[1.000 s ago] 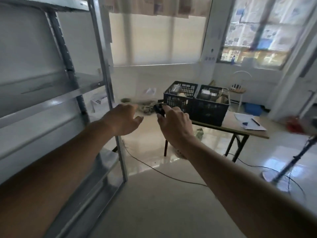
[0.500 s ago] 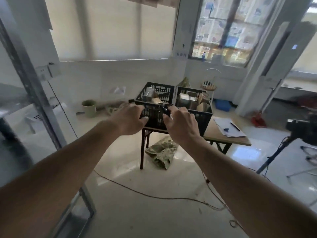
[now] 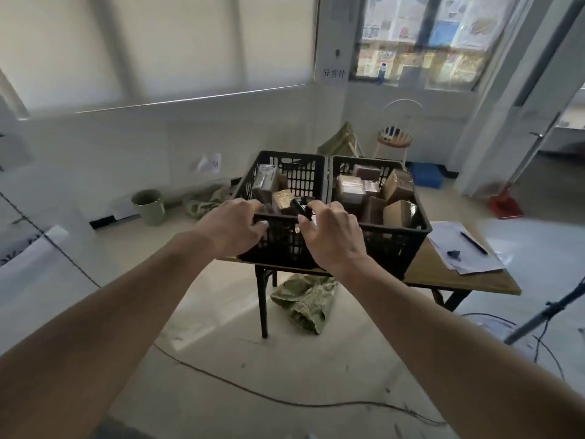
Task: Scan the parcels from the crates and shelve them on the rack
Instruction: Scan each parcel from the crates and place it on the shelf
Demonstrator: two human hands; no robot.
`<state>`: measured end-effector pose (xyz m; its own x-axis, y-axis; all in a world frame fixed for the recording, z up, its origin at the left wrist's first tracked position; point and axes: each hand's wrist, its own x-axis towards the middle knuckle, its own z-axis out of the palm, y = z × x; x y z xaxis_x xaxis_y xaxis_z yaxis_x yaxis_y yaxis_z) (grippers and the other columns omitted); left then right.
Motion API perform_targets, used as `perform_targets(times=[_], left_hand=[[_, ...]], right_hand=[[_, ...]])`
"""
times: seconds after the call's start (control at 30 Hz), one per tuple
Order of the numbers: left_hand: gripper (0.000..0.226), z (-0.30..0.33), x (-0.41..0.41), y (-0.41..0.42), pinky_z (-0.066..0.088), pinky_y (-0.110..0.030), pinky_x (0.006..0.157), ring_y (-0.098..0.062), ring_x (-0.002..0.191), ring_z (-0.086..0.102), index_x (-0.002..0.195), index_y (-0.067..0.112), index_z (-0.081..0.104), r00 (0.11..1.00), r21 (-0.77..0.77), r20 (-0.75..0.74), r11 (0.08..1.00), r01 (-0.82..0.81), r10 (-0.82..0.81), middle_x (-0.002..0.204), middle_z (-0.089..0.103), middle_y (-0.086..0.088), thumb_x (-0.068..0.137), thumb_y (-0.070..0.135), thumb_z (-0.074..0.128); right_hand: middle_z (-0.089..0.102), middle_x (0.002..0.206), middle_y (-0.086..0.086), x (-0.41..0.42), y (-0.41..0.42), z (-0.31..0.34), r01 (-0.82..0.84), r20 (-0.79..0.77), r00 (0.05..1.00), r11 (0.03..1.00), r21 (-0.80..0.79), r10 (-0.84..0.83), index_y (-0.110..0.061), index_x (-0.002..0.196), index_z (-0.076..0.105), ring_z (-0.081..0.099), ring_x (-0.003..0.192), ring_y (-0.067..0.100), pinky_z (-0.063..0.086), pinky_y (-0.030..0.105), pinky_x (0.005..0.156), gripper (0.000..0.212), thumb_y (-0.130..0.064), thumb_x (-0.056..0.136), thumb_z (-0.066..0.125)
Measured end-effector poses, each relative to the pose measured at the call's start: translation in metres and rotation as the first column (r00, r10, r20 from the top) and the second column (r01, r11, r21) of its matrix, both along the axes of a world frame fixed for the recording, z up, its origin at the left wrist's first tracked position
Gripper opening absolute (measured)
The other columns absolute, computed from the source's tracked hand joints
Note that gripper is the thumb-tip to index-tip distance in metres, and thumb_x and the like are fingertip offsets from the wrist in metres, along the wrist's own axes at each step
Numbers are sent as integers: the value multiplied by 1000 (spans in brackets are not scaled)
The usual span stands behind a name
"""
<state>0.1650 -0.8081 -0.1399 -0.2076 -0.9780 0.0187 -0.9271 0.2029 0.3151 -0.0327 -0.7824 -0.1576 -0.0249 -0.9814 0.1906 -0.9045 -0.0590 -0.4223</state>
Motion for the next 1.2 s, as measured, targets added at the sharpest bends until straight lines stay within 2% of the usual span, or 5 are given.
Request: perform_targets(times=[0.33, 0.5, 0.77, 0.9, 1.2], left_hand=[[53, -31, -11, -206, 41, -38, 104, -30, 136, 50, 152, 18, 48, 996, 119, 24, 989, -86, 84, 149, 55, -10, 105, 42, 55], [51, -65, 6, -291, 42, -32, 85, -26, 118, 58, 150, 23, 50, 995, 144, 9, 985, -97, 97, 142, 60, -7, 104, 43, 57], [54, -138, 26, -425, 42, -40, 110, -26, 136, 50, 152, 18, 49, 999, 280, -31, 960, -17, 26, 151, 50, -7, 103, 39, 59], [63, -162, 25, -471, 40, -45, 119, -31, 145, 44, 160, 18, 38, 999, 361, -42, 932, 4, 12, 166, 29, -11, 105, 40, 57], [52, -200, 18, -521, 48, -49, 111, -40, 136, 49, 147, 17, 48, 999, 336, -48, 942, 19, -3, 162, 22, -17, 99, 19, 67]], right_hand=[[59, 137, 17, -15, -223, -34, -55, 33, 998, 989, 138, 51, -21, 150, 56, 60, 121, 42, 51, 52, 103, 48, -47, 110, 49], [58, 139, 15, -1, -303, -62, -74, 4, 997, 977, 198, 74, -21, 151, 54, 59, 123, 39, 51, 52, 104, 49, -47, 110, 48], [57, 140, 14, 27, -412, -111, -15, -57, 998, 954, 298, 33, -22, 151, 54, 59, 123, 39, 52, 52, 103, 50, -49, 110, 45], [58, 139, 13, 34, -448, -133, 16, -80, 997, 941, 338, 12, -24, 151, 53, 59, 123, 38, 53, 52, 103, 51, -51, 110, 44], [58, 142, 12, 27, -503, -163, 53, -60, 998, 925, 377, -32, -25, 153, 53, 61, 122, 34, 54, 50, 102, 50, -50, 110, 46]])
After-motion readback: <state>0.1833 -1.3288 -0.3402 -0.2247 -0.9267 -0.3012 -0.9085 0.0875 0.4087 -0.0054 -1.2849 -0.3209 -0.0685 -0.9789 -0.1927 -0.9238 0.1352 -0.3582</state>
